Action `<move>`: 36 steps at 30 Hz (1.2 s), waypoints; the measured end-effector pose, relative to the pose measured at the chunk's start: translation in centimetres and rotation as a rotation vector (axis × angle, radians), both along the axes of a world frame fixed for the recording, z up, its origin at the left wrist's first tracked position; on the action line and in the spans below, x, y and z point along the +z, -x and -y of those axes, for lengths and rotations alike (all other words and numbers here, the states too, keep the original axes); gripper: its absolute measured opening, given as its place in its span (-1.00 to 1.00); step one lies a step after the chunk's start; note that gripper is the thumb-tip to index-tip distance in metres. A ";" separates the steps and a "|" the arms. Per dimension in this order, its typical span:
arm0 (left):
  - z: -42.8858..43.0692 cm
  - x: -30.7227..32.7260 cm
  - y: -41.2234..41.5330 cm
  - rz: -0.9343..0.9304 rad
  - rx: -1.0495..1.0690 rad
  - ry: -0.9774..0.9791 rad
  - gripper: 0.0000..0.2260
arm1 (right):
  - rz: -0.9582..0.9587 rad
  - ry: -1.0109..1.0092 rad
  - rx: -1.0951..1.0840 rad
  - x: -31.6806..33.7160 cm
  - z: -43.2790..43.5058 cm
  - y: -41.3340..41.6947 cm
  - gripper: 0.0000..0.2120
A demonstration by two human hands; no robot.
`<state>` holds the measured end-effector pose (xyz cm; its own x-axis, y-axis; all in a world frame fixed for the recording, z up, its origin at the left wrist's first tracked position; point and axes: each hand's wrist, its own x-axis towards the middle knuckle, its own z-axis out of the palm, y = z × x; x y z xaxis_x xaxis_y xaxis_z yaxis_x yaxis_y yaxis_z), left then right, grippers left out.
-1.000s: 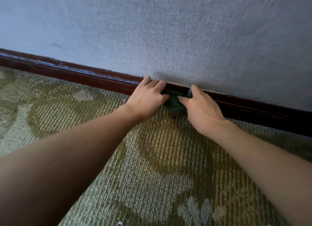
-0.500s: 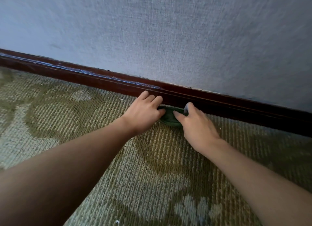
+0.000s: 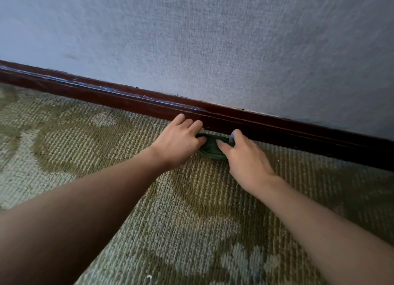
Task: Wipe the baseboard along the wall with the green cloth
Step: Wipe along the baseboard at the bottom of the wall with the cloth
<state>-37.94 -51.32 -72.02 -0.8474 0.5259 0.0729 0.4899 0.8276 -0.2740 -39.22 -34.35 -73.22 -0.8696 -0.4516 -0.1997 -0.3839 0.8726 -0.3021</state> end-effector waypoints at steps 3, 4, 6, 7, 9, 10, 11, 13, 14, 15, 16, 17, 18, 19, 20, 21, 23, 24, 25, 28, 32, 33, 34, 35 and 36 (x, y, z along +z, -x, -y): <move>0.0 0.0 0.0 -0.007 0.005 0.001 -0.80 | -0.024 -0.032 0.032 0.2 0.0 -0.1 -0.62; 0.0 0.0 0.0 -0.010 0.005 -0.002 -0.80 | -0.043 -0.049 0.049 0.2 0.0 -0.1 -0.61; 0.0 0.0 0.0 -0.013 0.002 -0.009 -0.81 | -0.064 -0.066 0.066 0.1 0.0 -0.1 -0.60; 0.0 0.1 0.0 -0.014 0.001 -0.008 -0.81 | -0.057 -0.063 0.055 0.1 0.0 -0.1 -0.61; 0.0 0.0 0.0 -0.013 0.000 -0.001 -0.81 | -0.061 -0.066 0.048 0.1 0.0 -0.2 -0.60; 0.0 0.0 0.0 -0.012 0.001 0.003 -0.80 | -0.081 -0.088 0.064 0.1 0.0 -0.3 -0.58; -0.1 0.0 -0.1 -0.012 0.002 0.006 -0.80 | -0.101 -0.113 0.087 0.0 -0.1 -0.3 -0.55; -0.1 -0.1 -0.1 -0.009 0.002 0.005 -0.80 | -0.112 -0.136 0.101 0.0 -0.2 -0.4 -0.50; -0.2 -0.1 -0.1 -0.007 0.001 0.004 -0.80 | -0.109 -0.136 0.097 0.0 -0.2 -0.4 -0.49; -0.2 -0.1 -0.1 -0.003 0.000 0.005 -0.80 | -0.108 -0.137 0.095 0.0 -0.2 -0.4 -0.49; -0.2 -0.1 -0.1 0.000 -0.001 0.008 -0.80 | -0.111 -0.140 0.097 -0.1 -0.2 -0.4 -0.49; -0.2 -0.2 -0.1 0.002 0.000 0.013 -0.80 | -0.112 -0.142 0.098 -0.1 -0.2 -0.4 -0.49; -0.2 -0.2 -0.1 0.004 0.000 0.016 -0.80 | -0.114 -0.140 0.097 -0.2 -0.2 -0.4 -0.50; -0.2 -0.2 -0.1 0.004 -0.002 0.018 -0.81 | -0.117 -0.141 0.097 -0.2 -0.2 -0.4 -0.50; -0.2 -0.3 -0.1 0.002 -0.004 0.020 -0.81 | -0.120 -0.146 0.101 -0.3 -0.3 -0.4 -0.50; -0.3 -0.3 -0.1 0.000 -0.005 0.022 -0.82 | -0.119 -0.150 0.100 -0.3 -0.3 -0.5 -0.51; -0.3 -0.4 -0.1 -0.001 -0.008 0.018 -0.83 | -0.098 -0.135 0.082 -0.3 -0.3 -0.4 -0.54; -0.3 -0.5 -0.1 -0.002 -0.009 0.016 -0.83 | -0.086 -0.125 0.076 -0.3 -0.3 -0.4 -0.56; -0.3 -0.5 -0.1 -0.004 -0.008 0.017 -0.83 | -0.076 -0.116 0.070 -0.3 -0.3 -0.4 -0.57; -0.2 -0.5 -0.1 -0.009 0.001 0.014 -0.83 | -0.079 -0.115 0.072 -0.3 -0.4 -0.5 -0.57; -0.3 -0.5 -0.2 -0.003 0.006 0.023 -0.84 | -0.054 -0.093 0.060 -0.4 -0.3 -0.5 -0.60; -0.3 -0.5 -0.2 0.000 0.006 0.029 -0.84 | -0.034 -0.069 0.040 -0.5 -0.2 -0.5 -0.62; -0.3 -0.5 -0.2 0.004 0.004 0.033 -0.84 | -0.009 -0.038 0.011 -0.5 -0.2 -0.6 -0.64; -0.2 -0.5 -0.3 0.009 0.001 0.034 -0.85 | 0.011 -0.014 -0.012 -0.5 -0.2 -0.6 -0.64; -0.2 -0.6 -0.4 0.012 -0.002 0.034 -0.85 | 0.016 -0.010 -0.008 -0.6 -0.2 -0.8 -0.64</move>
<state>-37.58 -51.09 -72.61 -0.8472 0.5294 0.0443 0.4950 0.8169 -0.2960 -38.42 -34.18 -73.77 -0.8699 -0.4425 -0.2178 -0.3720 0.8786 -0.2995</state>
